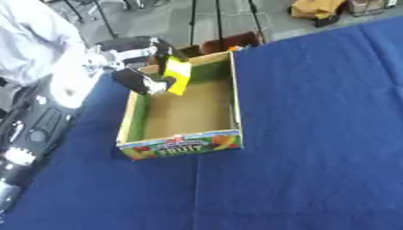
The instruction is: Pick up objects on the table and place them in the box.
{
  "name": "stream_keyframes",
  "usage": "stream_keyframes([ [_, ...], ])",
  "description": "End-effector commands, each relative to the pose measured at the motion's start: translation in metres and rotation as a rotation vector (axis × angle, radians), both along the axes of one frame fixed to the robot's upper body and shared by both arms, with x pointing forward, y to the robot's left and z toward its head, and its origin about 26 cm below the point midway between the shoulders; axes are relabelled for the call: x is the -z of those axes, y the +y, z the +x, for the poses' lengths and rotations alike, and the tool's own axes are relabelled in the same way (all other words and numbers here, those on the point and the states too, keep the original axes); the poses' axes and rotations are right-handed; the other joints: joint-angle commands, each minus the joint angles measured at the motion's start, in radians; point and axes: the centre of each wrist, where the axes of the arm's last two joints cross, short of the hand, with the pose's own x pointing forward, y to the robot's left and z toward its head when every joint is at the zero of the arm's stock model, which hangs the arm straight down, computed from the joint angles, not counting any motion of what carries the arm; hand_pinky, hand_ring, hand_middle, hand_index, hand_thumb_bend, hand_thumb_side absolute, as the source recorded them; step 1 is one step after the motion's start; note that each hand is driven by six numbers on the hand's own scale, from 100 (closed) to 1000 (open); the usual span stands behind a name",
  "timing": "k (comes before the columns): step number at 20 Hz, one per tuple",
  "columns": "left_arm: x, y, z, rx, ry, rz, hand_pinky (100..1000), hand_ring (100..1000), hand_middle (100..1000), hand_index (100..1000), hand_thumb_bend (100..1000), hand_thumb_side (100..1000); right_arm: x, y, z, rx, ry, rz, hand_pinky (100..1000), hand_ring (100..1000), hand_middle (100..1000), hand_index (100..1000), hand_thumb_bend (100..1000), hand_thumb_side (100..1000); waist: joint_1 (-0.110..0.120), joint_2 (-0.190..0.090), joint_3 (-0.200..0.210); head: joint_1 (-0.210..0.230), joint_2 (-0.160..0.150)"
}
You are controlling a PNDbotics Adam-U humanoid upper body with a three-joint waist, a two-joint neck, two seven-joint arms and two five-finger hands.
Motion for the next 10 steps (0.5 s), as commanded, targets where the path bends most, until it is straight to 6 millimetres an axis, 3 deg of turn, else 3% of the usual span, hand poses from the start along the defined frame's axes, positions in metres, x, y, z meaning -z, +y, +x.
stream_keyframes([
  [1,-0.003,0.001,0.002,-0.015,-0.025,0.038,693,623,519,496,100,498,-0.009,0.002,-0.004,-0.006,-0.036,-0.013,673,797,550,761,210,653,0.006,-0.016,-0.003,0.007,-0.015],
  [7,0.022,-0.006,0.012,-0.024,-0.022,0.050,697,655,535,525,100,507,-0.010,0.002,-0.004,-0.009,-0.041,-0.009,673,798,548,761,212,654,0.007,-0.006,-0.008,0.008,-0.026],
  [10,0.030,-0.007,0.015,-0.027,-0.014,0.062,712,693,571,584,100,516,-0.011,0.002,-0.004,-0.010,-0.042,-0.007,673,799,547,761,212,653,0.007,-0.002,-0.009,0.007,-0.026],
])
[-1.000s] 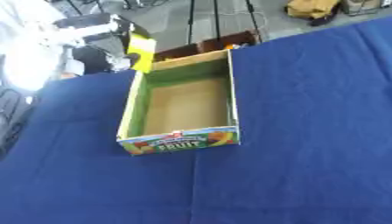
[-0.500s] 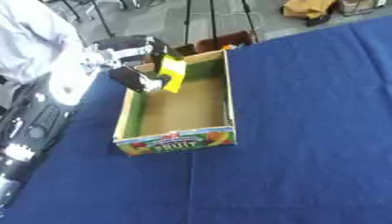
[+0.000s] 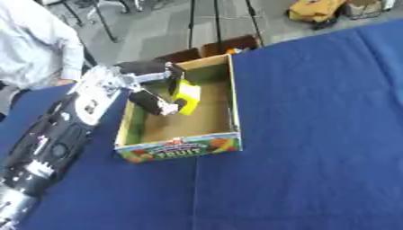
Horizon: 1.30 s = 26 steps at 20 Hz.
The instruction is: Pick up objects on the table and place them in the box.
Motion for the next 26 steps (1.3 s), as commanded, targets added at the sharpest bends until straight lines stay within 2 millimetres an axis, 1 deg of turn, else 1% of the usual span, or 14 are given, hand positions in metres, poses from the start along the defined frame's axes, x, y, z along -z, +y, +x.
stream_keyframes([
  [1,-0.004,0.005,0.001,-0.011,-0.020,0.020,725,741,616,639,100,524,-0.009,0.001,-0.004,-0.005,-0.035,-0.008,673,799,547,761,214,654,0.007,-0.002,0.001,0.002,-0.010],
  [2,-0.001,0.005,0.002,-0.010,-0.009,0.031,746,798,705,727,100,547,-0.008,0.001,-0.004,-0.005,-0.034,-0.008,673,800,544,761,215,654,0.007,-0.001,0.001,0.001,-0.009],
  [3,0.001,0.004,0.002,-0.007,0.004,0.045,754,815,735,762,105,553,-0.008,0.000,-0.004,-0.004,-0.034,-0.008,673,799,544,761,215,655,0.007,0.000,0.002,0.001,-0.008],
  [4,0.003,0.004,0.003,-0.003,0.015,0.059,779,866,814,899,171,590,-0.008,0.000,-0.004,-0.004,-0.034,-0.008,673,800,544,761,215,655,0.007,0.000,0.003,0.000,-0.007],
  [8,0.001,0.005,0.002,0.013,0.034,0.087,824,924,892,1000,249,653,-0.008,0.000,-0.004,-0.002,-0.033,-0.007,672,800,544,761,215,655,0.007,-0.001,0.003,-0.002,-0.005],
  [14,-0.016,0.007,-0.007,0.024,0.001,0.079,839,940,909,1000,277,721,-0.007,-0.001,-0.004,0.001,-0.028,-0.006,671,799,545,761,212,653,0.005,-0.010,0.006,-0.013,0.000],
  [16,-0.027,0.007,-0.013,0.040,-0.049,0.042,809,917,876,1000,225,737,-0.006,-0.001,-0.005,0.004,-0.025,-0.005,671,798,546,760,204,650,0.002,-0.015,0.011,-0.019,0.004],
  [17,-0.036,0.009,-0.016,0.050,-0.087,0.014,802,910,868,994,231,775,-0.005,-0.002,-0.005,0.007,-0.023,-0.003,670,798,547,760,200,649,0.000,-0.018,0.015,-0.025,0.006],
  [18,-0.044,0.011,-0.020,0.064,-0.123,-0.014,779,889,849,977,162,818,-0.005,-0.002,-0.005,0.009,-0.022,-0.001,670,797,548,760,195,647,-0.002,-0.021,0.019,-0.032,0.008],
  [19,-0.052,0.014,-0.024,0.074,-0.162,-0.047,750,862,820,957,100,820,-0.004,-0.003,-0.005,0.013,-0.021,0.002,669,795,550,759,188,644,-0.006,-0.025,0.026,-0.044,0.013],
  [20,-0.061,0.018,-0.029,0.077,-0.202,-0.085,731,840,798,950,100,828,-0.004,-0.004,-0.005,0.018,-0.020,0.005,668,795,551,759,182,641,-0.010,-0.029,0.035,-0.057,0.017],
  [22,-0.077,0.023,-0.039,0.082,-0.277,-0.170,716,817,777,955,133,857,-0.003,-0.005,-0.006,0.026,-0.022,0.013,668,793,555,760,173,638,-0.018,-0.035,0.052,-0.084,0.026],
  [23,-0.083,0.027,-0.045,0.091,-0.315,-0.211,712,807,774,959,232,902,-0.002,-0.005,-0.006,0.030,-0.022,0.020,667,792,556,758,147,627,-0.024,-0.040,0.063,-0.100,0.031],
  [26,-0.092,0.045,-0.061,0.101,-0.414,-0.316,697,800,773,967,288,920,-0.001,-0.006,-0.006,0.046,-0.025,0.037,665,789,560,757,130,620,-0.039,-0.051,0.092,-0.142,0.041],
])
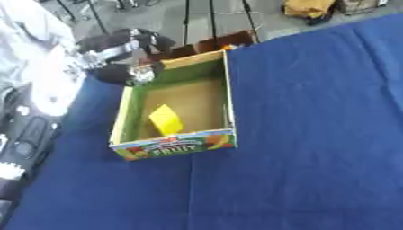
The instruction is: Pick up objects on the table and place them in the box.
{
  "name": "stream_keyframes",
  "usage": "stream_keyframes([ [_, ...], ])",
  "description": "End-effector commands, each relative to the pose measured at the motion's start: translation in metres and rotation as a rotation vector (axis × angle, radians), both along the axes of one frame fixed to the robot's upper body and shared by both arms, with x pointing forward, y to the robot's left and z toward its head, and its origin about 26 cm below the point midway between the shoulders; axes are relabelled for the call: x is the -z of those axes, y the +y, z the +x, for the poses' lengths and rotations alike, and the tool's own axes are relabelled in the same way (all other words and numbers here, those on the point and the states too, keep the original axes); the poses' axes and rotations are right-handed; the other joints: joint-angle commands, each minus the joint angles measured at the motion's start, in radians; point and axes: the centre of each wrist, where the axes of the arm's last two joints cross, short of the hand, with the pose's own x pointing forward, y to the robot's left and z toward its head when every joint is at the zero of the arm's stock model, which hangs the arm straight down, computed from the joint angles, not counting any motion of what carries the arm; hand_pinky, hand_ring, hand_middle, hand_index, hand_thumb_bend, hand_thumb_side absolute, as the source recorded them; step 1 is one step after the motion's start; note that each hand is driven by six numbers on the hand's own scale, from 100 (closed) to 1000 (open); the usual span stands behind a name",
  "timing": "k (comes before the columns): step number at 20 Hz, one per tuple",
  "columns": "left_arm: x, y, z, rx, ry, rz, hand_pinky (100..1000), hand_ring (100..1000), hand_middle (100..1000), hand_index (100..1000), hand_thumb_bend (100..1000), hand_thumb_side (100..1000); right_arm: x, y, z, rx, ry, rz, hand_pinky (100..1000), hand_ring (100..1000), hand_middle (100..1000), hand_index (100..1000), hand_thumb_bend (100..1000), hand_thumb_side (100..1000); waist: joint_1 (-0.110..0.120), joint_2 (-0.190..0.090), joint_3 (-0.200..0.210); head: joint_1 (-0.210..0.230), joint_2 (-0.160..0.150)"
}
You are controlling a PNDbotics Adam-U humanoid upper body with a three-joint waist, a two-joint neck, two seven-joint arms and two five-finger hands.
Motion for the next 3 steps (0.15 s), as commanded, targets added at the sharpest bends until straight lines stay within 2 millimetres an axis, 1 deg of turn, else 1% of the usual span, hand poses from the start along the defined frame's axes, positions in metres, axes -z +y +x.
stream_keyframes([
  [1,-0.025,0.030,-0.025,-0.015,-0.137,-0.107,685,790,765,958,332,934,-0.006,-0.001,-0.004,0.024,-0.033,-0.001,664,786,564,757,117,615,-0.041,-0.049,0.015,-0.044,0.020],
  [3,-0.020,0.042,-0.035,-0.027,-0.162,-0.191,681,783,760,969,392,957,-0.006,-0.001,-0.004,0.031,-0.038,0.009,662,782,569,756,100,605,-0.055,-0.059,0.037,-0.075,0.031],
])
